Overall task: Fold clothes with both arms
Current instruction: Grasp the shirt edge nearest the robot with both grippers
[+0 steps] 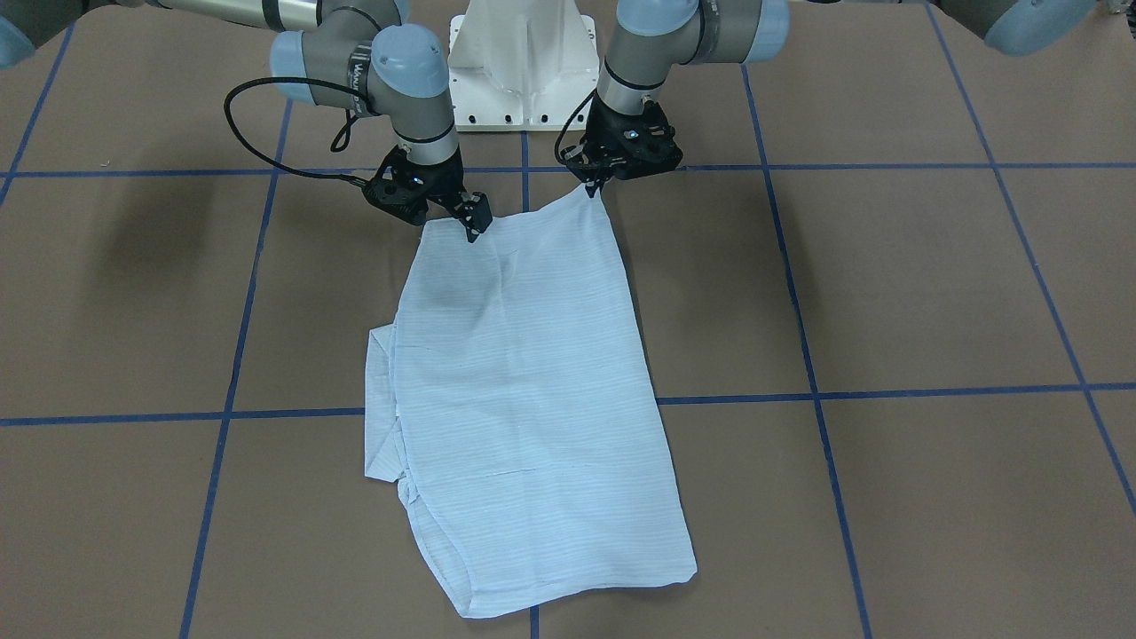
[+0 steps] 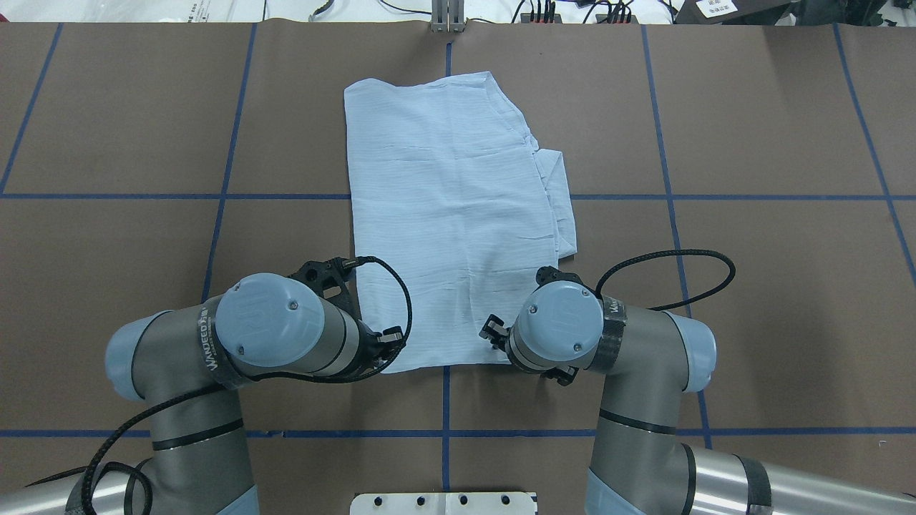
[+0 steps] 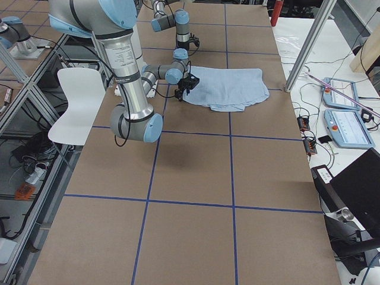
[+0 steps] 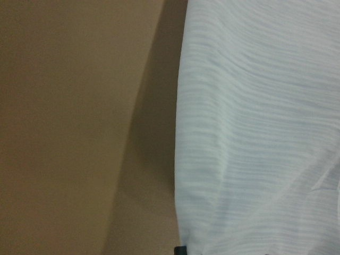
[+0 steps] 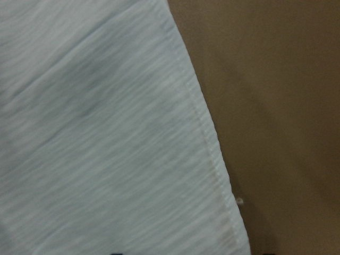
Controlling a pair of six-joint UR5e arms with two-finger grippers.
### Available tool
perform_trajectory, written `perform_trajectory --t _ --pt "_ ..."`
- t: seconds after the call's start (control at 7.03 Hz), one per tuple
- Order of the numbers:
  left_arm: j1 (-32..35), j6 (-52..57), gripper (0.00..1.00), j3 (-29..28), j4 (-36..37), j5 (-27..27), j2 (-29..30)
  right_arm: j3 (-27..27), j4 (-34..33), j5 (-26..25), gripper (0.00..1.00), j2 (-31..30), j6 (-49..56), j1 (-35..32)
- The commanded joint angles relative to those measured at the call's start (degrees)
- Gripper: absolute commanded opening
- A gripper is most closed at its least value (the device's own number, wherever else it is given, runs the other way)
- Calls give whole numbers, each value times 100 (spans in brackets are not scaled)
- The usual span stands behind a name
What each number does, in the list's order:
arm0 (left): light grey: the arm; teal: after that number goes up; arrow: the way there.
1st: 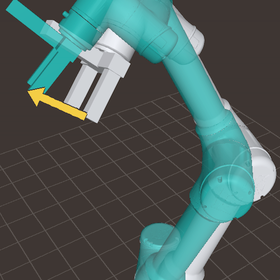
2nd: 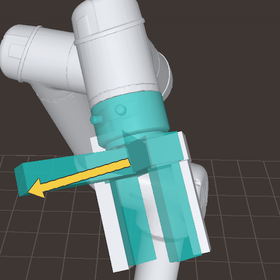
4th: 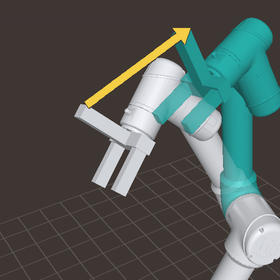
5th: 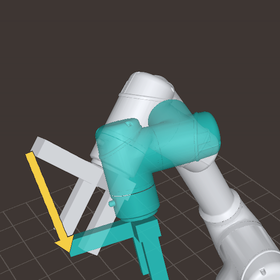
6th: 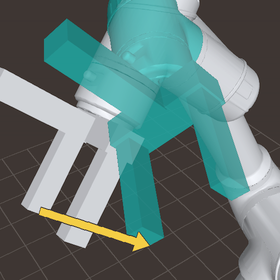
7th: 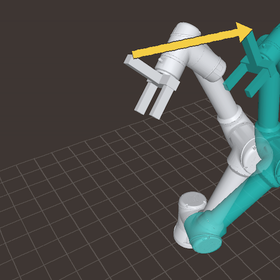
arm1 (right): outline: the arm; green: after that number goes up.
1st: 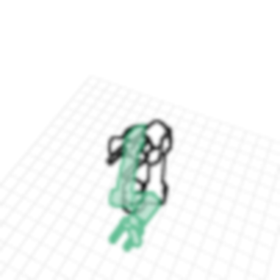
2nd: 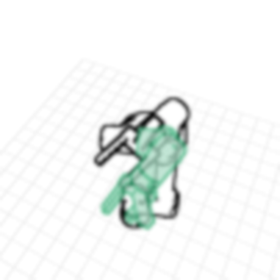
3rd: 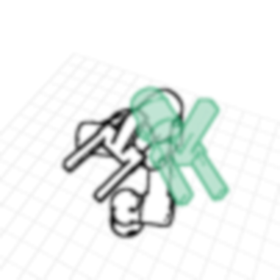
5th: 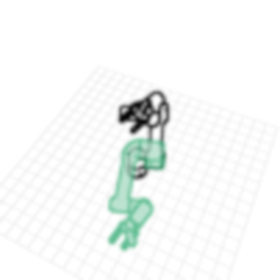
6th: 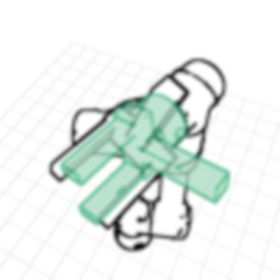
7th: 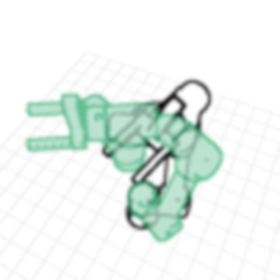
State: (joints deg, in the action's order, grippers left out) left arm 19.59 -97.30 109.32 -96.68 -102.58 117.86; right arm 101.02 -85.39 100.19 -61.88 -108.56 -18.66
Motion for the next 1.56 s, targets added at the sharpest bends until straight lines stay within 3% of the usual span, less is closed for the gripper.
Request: perform_trajectory --t 0.0,0.43,1.0,1.42 --pt "1 1 0 2 0 1 0 -3 5 9 56 9 2 2" --pt "19 -8 0 2 0 10 0 -3 13 9 0 62 28 2" --pt "28 9 0 -16 -9 10 0 32 31 35 0 150 46 -50" --pt "28 9 0 63 -9 -16 35 383 22 175 0 115 2 -217"
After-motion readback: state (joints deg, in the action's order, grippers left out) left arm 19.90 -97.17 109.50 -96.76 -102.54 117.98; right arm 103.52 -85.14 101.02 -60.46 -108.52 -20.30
